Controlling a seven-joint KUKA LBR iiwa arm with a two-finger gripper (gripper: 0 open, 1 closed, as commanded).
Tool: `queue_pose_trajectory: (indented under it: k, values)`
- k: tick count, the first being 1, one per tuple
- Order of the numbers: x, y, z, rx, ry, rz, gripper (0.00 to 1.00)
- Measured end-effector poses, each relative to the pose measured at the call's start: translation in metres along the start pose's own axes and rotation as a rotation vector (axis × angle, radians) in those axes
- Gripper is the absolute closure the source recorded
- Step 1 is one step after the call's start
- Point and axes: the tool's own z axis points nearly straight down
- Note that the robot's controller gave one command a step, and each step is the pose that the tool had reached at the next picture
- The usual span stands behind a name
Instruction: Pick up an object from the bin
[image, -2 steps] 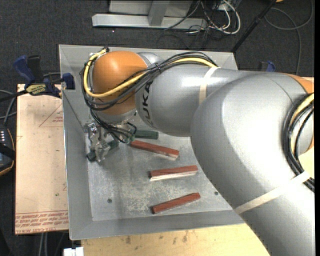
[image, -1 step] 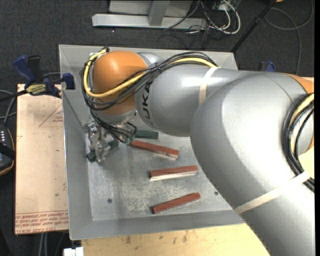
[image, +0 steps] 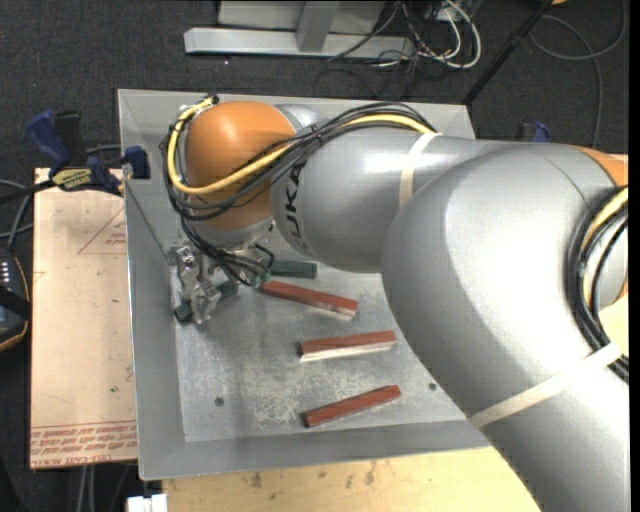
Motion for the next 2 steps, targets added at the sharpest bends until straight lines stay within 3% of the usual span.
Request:
queue_pose_trajectory:
  k: [2]
  values:
    - [0.002, 0.001, -0.032, -0.001, 0.009, -0.001, 1.0]
